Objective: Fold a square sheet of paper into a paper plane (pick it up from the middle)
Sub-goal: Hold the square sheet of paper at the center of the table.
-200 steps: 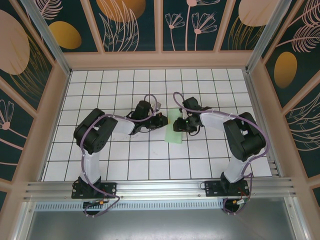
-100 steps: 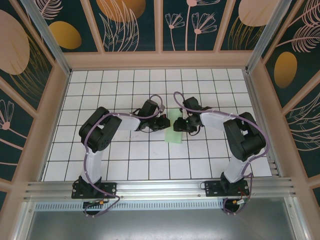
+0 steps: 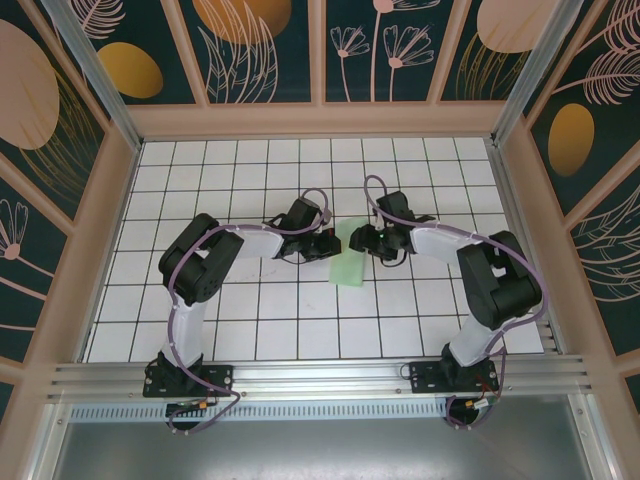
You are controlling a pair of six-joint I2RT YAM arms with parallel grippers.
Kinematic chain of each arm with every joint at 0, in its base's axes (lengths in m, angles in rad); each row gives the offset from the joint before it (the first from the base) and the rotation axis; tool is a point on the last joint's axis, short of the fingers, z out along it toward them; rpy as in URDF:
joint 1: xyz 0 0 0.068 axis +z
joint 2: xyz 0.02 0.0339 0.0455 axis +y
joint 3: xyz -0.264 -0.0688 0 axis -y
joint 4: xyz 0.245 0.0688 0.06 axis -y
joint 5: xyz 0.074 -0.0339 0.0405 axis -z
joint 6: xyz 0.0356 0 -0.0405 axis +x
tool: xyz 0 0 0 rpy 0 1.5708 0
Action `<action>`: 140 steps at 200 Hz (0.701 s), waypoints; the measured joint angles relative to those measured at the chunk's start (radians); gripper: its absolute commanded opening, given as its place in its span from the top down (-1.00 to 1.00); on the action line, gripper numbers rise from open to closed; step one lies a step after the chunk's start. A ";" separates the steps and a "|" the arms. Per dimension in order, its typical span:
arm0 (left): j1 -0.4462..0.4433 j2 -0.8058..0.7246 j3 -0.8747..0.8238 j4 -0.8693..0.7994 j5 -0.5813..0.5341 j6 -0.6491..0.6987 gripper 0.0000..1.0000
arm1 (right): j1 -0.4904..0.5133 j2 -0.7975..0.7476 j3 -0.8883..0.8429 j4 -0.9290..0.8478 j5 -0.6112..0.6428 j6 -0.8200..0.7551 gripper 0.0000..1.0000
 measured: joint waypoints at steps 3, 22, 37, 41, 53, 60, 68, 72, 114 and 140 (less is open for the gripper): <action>0.000 0.000 0.000 0.000 0.000 0.000 1.00 | -0.001 0.000 0.000 0.003 -0.002 0.006 -0.04; 0.000 0.000 0.002 -0.002 0.000 0.000 1.00 | -0.010 0.006 0.000 0.021 -0.016 0.026 0.05; 0.000 0.000 0.002 -0.002 0.000 0.000 1.00 | -0.014 0.025 0.004 0.022 -0.028 0.027 0.06; 0.000 0.000 0.002 -0.002 0.000 0.000 1.00 | -0.015 0.032 0.005 0.021 -0.031 0.027 0.07; 0.000 0.000 0.002 -0.002 0.000 0.000 1.00 | -0.016 0.051 0.005 0.019 -0.034 0.027 0.09; 0.000 0.000 0.003 -0.003 0.000 0.000 1.00 | -0.018 0.060 0.006 0.018 -0.035 0.024 0.11; 0.000 0.000 0.003 -0.004 0.000 0.000 1.00 | -0.021 0.061 0.010 0.014 -0.042 0.024 0.13; 0.000 0.000 0.004 -0.005 0.000 0.000 1.00 | -0.023 0.061 0.011 0.013 -0.042 0.023 0.15; -0.001 -0.018 0.002 -0.009 -0.030 -0.004 0.68 | -0.026 0.077 0.028 -0.013 -0.035 0.001 0.19; 0.000 -0.085 -0.002 -0.018 -0.104 -0.015 0.58 | -0.026 0.083 0.036 -0.025 -0.031 -0.012 0.14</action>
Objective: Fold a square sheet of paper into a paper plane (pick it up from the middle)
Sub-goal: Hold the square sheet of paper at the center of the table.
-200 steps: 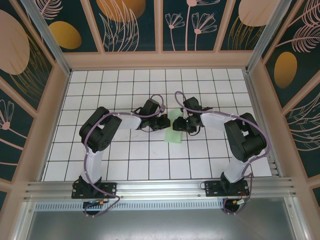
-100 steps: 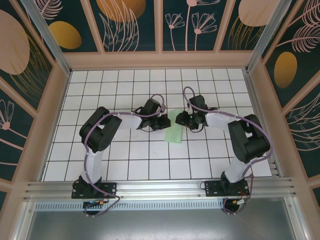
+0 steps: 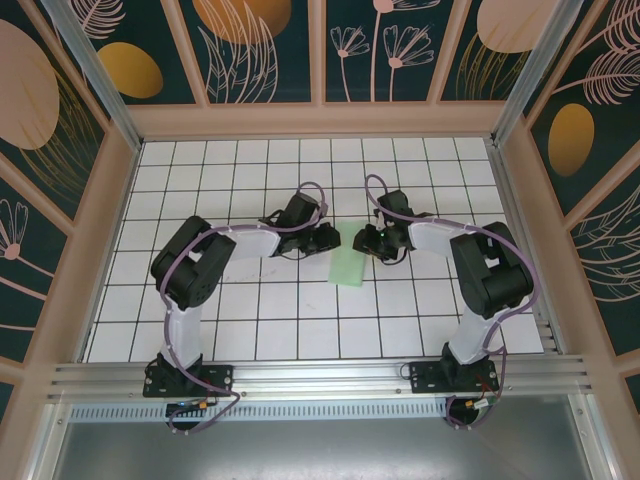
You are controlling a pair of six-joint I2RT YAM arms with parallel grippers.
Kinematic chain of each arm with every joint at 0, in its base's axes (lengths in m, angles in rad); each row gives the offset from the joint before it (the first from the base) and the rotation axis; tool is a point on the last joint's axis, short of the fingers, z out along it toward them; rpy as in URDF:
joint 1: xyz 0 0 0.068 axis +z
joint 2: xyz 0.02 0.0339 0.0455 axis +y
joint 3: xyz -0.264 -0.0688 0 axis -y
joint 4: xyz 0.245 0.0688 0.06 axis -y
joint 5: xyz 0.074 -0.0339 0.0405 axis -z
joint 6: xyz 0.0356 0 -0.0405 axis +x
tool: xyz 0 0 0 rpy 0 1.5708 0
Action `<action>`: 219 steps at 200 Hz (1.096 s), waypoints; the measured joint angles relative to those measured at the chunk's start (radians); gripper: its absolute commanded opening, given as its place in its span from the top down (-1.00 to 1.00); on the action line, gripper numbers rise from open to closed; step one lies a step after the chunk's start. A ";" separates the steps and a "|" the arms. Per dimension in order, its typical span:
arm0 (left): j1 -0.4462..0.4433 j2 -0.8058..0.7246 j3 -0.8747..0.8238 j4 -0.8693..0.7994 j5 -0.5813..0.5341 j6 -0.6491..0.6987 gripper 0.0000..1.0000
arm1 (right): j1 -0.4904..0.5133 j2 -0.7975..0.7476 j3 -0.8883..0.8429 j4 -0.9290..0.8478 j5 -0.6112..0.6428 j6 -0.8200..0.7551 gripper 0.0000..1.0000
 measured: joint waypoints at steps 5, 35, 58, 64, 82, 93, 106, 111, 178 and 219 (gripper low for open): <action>0.000 -0.016 0.000 0.000 -0.016 -0.002 0.56 | 0.000 0.000 0.001 -0.001 0.000 -0.003 0.13; 0.004 -0.086 -0.006 0.006 -0.080 -0.008 0.54 | 0.003 0.001 0.001 0.000 0.000 -0.019 0.09; 0.008 -0.088 -0.021 0.010 -0.095 -0.013 0.54 | 0.006 0.004 0.005 -0.004 0.006 -0.024 0.09; 0.008 -0.088 -0.027 0.010 -0.098 -0.015 0.54 | 0.008 0.006 0.008 -0.008 0.008 -0.024 0.10; 0.008 -0.084 -0.036 0.010 -0.105 -0.020 0.55 | 0.010 0.013 0.018 -0.022 0.016 -0.021 0.09; 0.008 -0.083 -0.038 0.010 -0.106 -0.020 0.55 | 0.013 0.017 0.024 -0.030 0.024 -0.021 0.09; 0.008 -0.082 -0.042 0.018 -0.105 -0.020 0.56 | 0.018 0.023 0.035 -0.043 0.034 -0.018 0.09; 0.008 -0.082 -0.045 0.027 -0.105 -0.019 0.55 | 0.020 0.027 0.040 -0.051 0.038 -0.017 0.09; 0.019 -0.082 -0.079 0.103 -0.108 -0.015 0.56 | 0.036 0.055 0.081 -0.106 0.083 0.003 0.10; 0.021 -0.082 -0.079 0.118 -0.133 0.000 0.56 | 0.036 0.067 0.092 -0.118 0.085 0.018 0.09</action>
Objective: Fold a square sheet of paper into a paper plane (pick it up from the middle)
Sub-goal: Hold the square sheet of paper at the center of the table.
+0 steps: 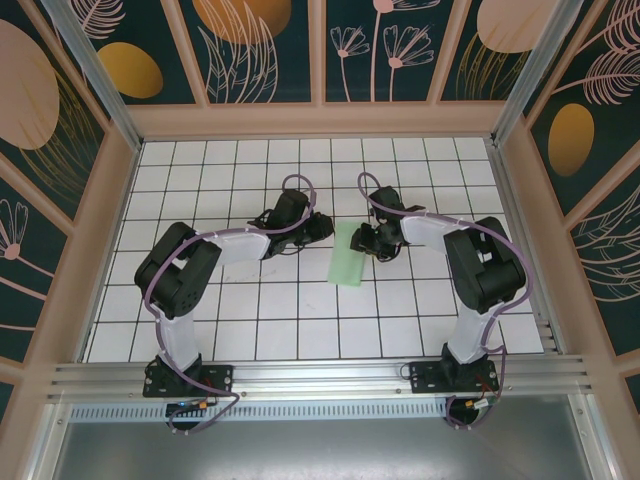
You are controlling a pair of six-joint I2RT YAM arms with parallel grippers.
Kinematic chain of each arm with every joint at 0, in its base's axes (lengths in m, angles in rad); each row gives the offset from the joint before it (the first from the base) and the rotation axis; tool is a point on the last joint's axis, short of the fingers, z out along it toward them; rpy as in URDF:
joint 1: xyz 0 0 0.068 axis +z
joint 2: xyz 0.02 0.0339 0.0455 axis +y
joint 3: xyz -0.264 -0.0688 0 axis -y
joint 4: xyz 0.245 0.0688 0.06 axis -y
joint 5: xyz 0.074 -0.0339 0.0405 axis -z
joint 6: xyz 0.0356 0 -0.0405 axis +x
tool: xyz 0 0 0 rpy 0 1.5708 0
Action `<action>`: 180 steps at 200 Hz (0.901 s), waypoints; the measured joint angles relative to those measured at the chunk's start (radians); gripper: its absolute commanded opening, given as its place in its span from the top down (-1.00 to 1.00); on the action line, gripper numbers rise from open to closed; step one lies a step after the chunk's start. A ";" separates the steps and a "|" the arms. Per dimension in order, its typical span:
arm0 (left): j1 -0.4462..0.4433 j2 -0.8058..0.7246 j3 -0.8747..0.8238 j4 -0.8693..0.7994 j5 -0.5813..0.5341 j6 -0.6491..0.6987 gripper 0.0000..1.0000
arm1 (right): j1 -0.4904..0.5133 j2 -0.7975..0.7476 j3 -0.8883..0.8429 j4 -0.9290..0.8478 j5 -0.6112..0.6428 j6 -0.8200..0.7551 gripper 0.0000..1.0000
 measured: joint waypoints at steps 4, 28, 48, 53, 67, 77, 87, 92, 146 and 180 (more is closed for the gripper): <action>0.000 0.000 0.000 0.000 -0.002 0.000 0.56 | 0.000 0.001 0.001 -0.002 0.000 0.000 0.09; 0.000 0.000 0.000 0.004 -0.011 0.012 0.56 | 0.003 0.008 0.013 -0.016 0.005 0.003 0.08; 0.000 0.001 0.000 0.019 -0.017 0.016 0.57 | 0.005 0.014 0.022 -0.030 0.014 0.003 0.08; 0.000 0.001 0.000 0.025 -0.017 0.018 0.56 | 0.006 0.015 0.023 -0.032 0.015 0.003 0.10; 0.000 0.001 0.000 0.032 -0.018 0.019 0.57 | 0.006 0.017 0.025 -0.037 0.018 0.003 0.13; 0.000 0.002 0.000 0.034 -0.018 0.019 0.57 | 0.006 0.018 0.026 -0.039 0.021 0.002 0.13; 0.000 0.002 0.000 0.034 -0.018 0.020 0.57 | 0.006 0.018 0.026 -0.039 0.021 0.000 0.13; 0.000 0.003 0.000 0.034 -0.017 0.022 0.57 | 0.006 0.018 0.025 -0.039 0.021 -0.004 0.12; 0.000 0.029 0.000 0.034 -0.015 0.027 0.58 | 0.007 0.018 0.023 -0.039 0.021 -0.059 0.14; 0.000 0.030 0.000 0.034 -0.006 0.027 0.58 | 0.007 0.018 0.022 -0.040 0.021 -0.086 0.14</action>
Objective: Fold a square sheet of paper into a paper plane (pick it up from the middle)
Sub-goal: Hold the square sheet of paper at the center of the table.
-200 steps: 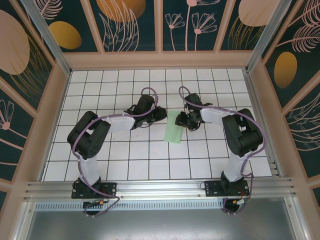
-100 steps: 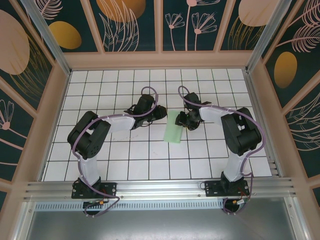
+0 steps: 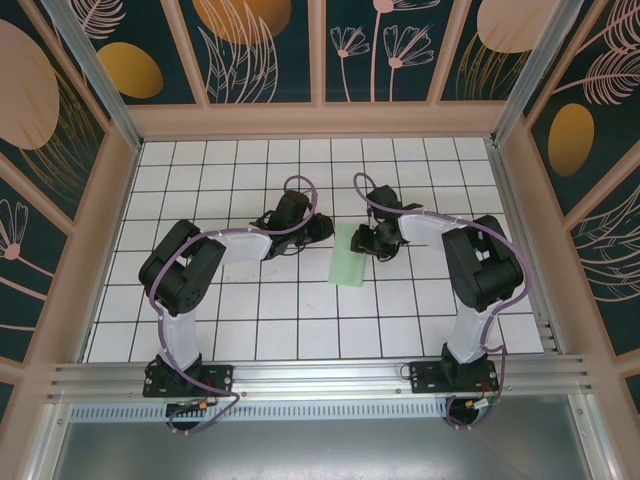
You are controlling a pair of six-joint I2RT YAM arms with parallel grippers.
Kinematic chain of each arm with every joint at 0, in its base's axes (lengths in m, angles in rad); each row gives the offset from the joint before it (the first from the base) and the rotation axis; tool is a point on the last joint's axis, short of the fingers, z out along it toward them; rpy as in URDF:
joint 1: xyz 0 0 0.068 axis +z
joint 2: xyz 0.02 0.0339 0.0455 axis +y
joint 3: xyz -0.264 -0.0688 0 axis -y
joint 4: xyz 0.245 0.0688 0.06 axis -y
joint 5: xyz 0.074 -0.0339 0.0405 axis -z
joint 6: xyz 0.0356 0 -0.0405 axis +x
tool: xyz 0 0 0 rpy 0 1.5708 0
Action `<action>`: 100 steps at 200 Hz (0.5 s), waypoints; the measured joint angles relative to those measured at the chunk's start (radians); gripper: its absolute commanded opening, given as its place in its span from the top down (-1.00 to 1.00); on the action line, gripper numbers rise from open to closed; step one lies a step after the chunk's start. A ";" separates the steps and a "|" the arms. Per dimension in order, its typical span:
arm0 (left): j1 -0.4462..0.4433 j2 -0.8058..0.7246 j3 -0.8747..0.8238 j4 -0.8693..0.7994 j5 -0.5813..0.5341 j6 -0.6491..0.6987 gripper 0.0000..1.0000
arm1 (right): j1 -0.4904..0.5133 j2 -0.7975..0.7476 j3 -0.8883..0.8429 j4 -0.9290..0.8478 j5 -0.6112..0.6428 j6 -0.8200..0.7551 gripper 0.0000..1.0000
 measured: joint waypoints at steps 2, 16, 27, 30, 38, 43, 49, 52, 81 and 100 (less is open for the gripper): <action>0.000 0.000 0.000 0.000 0.000 0.000 0.58 | 0.000 0.000 0.000 0.000 0.000 -0.001 0.14; 0.000 0.002 0.000 0.000 0.006 0.000 0.58 | 0.000 0.000 0.001 -0.002 0.000 -0.006 0.12; 0.000 0.003 0.000 0.000 0.008 0.000 0.59 | 0.001 0.002 0.004 -0.004 0.000 -0.007 0.11; 0.000 0.003 0.000 0.000 0.008 0.000 0.60 | 0.001 0.002 0.004 -0.006 0.001 -0.007 0.11; 0.000 0.004 0.000 0.000 0.008 0.000 0.61 | 0.002 0.005 0.010 -0.011 0.001 -0.006 0.10; 0.000 0.004 0.000 0.000 0.009 0.000 0.61 | 0.002 0.007 0.013 -0.016 0.000 -0.006 0.09; 0.000 0.005 0.000 0.000 0.012 0.000 0.62 | 0.003 0.009 0.017 -0.020 0.000 -0.005 0.08; 0.000 0.005 0.000 0.000 0.013 0.000 0.62 | 0.003 0.011 0.019 -0.023 0.000 -0.004 0.08; 0.000 0.015 0.000 0.000 0.031 0.003 0.65 | 0.003 0.015 0.026 -0.030 0.000 -0.001 0.07; 0.000 0.024 0.001 0.000 0.043 0.005 0.67 | 0.003 0.016 0.027 -0.032 0.000 -0.002 0.07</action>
